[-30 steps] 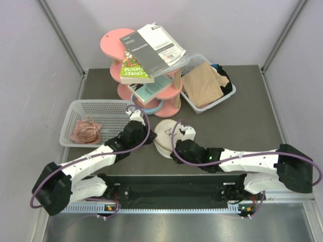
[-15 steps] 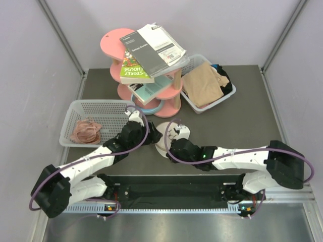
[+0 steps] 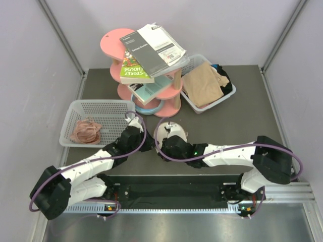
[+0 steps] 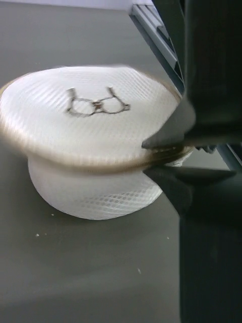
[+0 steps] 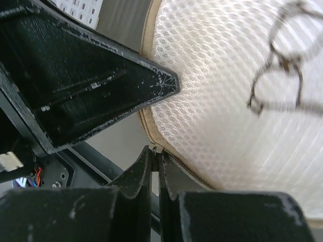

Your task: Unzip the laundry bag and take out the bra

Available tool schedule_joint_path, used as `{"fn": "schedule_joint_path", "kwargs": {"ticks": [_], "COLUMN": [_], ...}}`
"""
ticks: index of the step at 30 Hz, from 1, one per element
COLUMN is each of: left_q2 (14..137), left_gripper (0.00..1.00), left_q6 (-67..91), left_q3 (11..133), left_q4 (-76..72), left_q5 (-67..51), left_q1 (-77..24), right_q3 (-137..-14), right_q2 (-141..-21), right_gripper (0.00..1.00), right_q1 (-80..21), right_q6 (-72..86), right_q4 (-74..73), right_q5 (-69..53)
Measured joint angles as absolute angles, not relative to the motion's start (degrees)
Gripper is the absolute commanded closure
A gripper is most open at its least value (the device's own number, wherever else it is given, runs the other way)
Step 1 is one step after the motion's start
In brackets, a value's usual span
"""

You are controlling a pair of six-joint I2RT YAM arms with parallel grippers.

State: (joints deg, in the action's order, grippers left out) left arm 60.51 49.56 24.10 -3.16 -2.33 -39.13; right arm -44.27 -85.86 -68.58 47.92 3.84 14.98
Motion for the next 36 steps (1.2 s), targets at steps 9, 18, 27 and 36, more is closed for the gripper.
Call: {"fn": "schedule_joint_path", "kwargs": {"ticks": [9, 18, 27, 36], "left_q2": [60.51, 60.47, 60.14, 61.69], "left_gripper": [1.0, 1.0, 1.0, 1.0], "left_q6": [50.15, 49.91, 48.36, 45.98], "left_q3": [24.1, 24.12, 24.49, 26.7], "left_q4": [-4.56, -4.51, -3.86, -2.76], "left_q5": [-2.28, -1.54, 0.08, 0.95], "left_q1": [-39.16, -39.16, -39.09, -38.28], "right_q3": [-44.34, -44.34, -42.54, -38.48], "right_q2": [-86.56, -86.56, -85.84, -81.76], "right_gripper": [1.0, 1.0, 1.0, 1.0], "right_q1": [-68.58, -68.58, -68.49, -68.47], "right_q6": [47.72, 47.75, 48.25, 49.63], "right_q4": [4.27, 4.64, 5.74, 5.1], "right_q5": [13.98, 13.87, 13.89, 15.18]}}
